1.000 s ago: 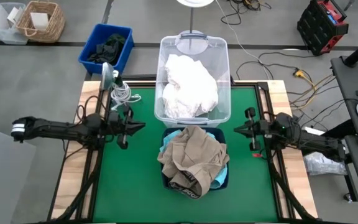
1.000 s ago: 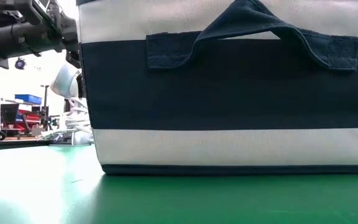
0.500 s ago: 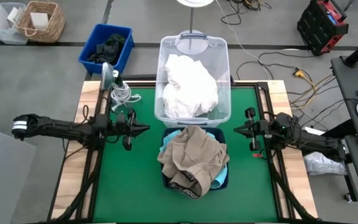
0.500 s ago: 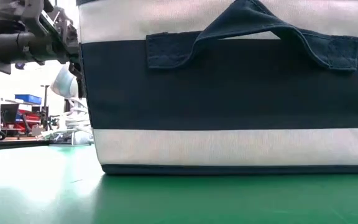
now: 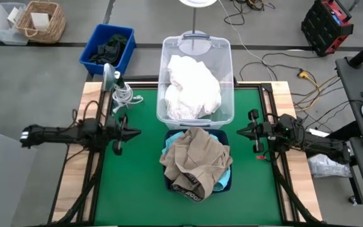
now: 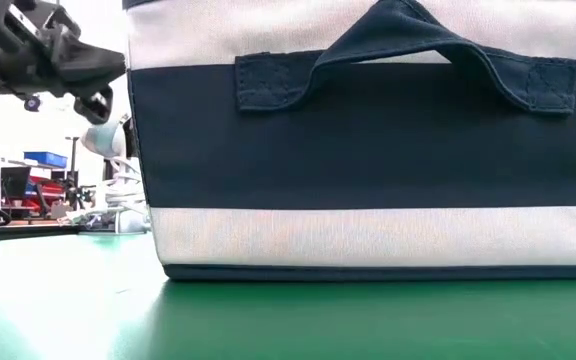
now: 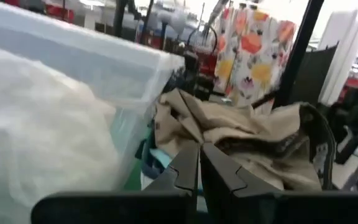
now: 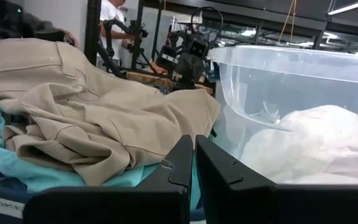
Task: Sort clothes
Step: Return to Home Position
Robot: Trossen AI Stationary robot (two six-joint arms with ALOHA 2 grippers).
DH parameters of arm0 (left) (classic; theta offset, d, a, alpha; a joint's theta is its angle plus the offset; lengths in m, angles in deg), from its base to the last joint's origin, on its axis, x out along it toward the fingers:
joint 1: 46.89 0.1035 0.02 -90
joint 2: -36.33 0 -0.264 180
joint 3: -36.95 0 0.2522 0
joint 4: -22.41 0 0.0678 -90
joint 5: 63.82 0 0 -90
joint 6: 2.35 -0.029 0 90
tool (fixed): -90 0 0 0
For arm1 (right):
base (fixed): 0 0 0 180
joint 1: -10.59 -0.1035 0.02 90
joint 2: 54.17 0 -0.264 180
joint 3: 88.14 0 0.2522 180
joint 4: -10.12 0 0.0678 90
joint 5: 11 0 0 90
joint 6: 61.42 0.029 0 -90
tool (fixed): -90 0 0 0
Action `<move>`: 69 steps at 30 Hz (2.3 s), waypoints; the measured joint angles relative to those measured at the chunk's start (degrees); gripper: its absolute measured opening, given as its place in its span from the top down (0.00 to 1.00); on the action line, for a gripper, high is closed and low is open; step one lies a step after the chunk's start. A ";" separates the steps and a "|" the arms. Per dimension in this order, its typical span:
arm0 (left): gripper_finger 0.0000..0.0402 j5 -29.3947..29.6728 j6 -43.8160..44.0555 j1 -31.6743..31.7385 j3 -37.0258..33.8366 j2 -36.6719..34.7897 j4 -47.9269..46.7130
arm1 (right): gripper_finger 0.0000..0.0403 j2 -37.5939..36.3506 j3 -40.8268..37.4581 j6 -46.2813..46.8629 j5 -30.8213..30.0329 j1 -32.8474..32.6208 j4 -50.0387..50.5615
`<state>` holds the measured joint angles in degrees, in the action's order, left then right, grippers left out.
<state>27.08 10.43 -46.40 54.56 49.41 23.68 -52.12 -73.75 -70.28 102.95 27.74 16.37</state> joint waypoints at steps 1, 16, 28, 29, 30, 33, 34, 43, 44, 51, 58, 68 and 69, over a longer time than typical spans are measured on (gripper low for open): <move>1.00 -0.01 0.00 -0.01 -0.08 -1.63 -1.85 | 0.97 0.01 0.00 0.00 -0.01 0.00 0.01; 1.00 -2.03 -0.01 2.26 0.05 -13.06 -17.84 | 0.97 0.00 -0.02 -0.13 0.00 0.01 0.05; 1.00 -2.00 0.00 2.26 0.08 -10.47 -17.84 | 0.97 0.02 -0.04 -0.12 -0.01 0.00 0.09; 1.00 -1.98 0.00 2.26 0.08 -10.28 -17.88 | 0.97 0.02 -0.04 -0.13 0.01 0.00 0.09; 1.00 -1.98 0.00 2.26 0.08 -10.07 -17.93 | 0.97 0.02 -0.04 -0.13 -0.01 0.00 0.09; 1.00 -1.98 0.00 2.26 0.08 -9.56 -17.89 | 0.97 0.02 -0.04 -0.11 -0.01 0.01 0.09; 1.00 -1.98 0.00 2.26 0.08 -9.41 -17.90 | 0.97 0.02 -0.04 -0.12 0.00 0.00 0.09; 1.00 -1.96 0.00 2.26 0.08 -7.96 -17.89 | 0.97 0.02 -0.04 -0.13 0.01 0.00 0.07; 1.00 -1.96 0.00 2.26 0.08 -7.80 -17.89 | 0.97 0.02 -0.04 -0.11 -0.01 0.00 0.07; 1.00 -1.94 0.00 2.26 0.08 -6.84 -17.89 | 0.97 0.02 -0.04 -0.11 -0.01 0.00 0.05; 1.00 -1.95 0.00 2.26 0.08 -6.08 -17.87 | 0.97 0.02 -0.04 -0.12 0.00 0.00 0.05; 1.00 -1.94 0.00 2.26 0.08 -5.15 -17.88 | 0.97 0.02 -0.04 -0.12 0.00 0.02 0.05; 1.00 -1.94 0.00 2.26 0.08 -5.07 -17.89 | 0.97 0.04 -0.04 -0.13 0.00 0.01 0.05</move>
<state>25.14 10.43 -44.14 54.64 44.34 5.79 -52.08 -73.80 -70.41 102.96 27.74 16.42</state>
